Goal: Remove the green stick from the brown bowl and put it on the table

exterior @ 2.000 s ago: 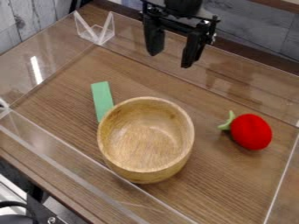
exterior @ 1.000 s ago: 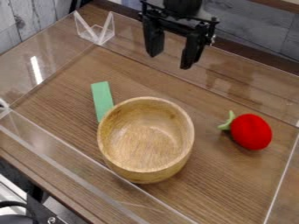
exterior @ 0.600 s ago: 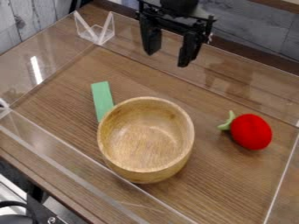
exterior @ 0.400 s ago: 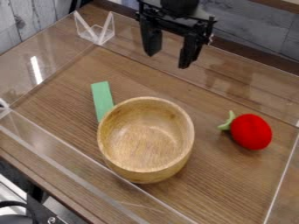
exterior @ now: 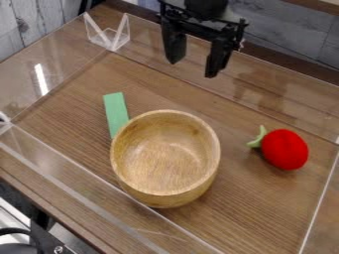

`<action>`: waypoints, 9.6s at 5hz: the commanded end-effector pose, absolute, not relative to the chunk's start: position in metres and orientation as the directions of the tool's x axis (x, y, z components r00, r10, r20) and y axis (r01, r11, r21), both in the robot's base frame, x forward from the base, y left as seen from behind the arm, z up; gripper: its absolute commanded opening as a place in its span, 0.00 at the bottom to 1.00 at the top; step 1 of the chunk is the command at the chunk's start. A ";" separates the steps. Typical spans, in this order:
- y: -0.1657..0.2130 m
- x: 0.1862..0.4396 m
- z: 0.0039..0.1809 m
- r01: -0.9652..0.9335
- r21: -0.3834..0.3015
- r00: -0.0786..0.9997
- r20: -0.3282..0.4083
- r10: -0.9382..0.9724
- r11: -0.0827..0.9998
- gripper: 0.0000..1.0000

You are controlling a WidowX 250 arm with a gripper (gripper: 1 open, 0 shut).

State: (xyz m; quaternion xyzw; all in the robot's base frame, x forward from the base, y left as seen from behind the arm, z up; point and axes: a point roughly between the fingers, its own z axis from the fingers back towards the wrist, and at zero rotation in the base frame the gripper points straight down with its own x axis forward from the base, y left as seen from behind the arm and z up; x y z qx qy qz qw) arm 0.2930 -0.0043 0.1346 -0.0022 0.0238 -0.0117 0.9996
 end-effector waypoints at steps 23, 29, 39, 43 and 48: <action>0.143 0.276 0.059 -0.748 -0.221 0.648 -0.039 0.761 0.626 1.00; 0.055 0.335 0.118 -0.472 -0.328 0.862 0.023 0.506 0.818 1.00; -0.003 0.377 0.099 -0.234 -0.225 0.938 0.203 0.280 0.946 1.00; -0.004 0.377 0.105 -0.236 -0.220 0.927 0.240 0.287 0.946 1.00; 0.004 0.362 0.066 -0.283 -0.158 0.943 0.131 0.304 0.946 1.00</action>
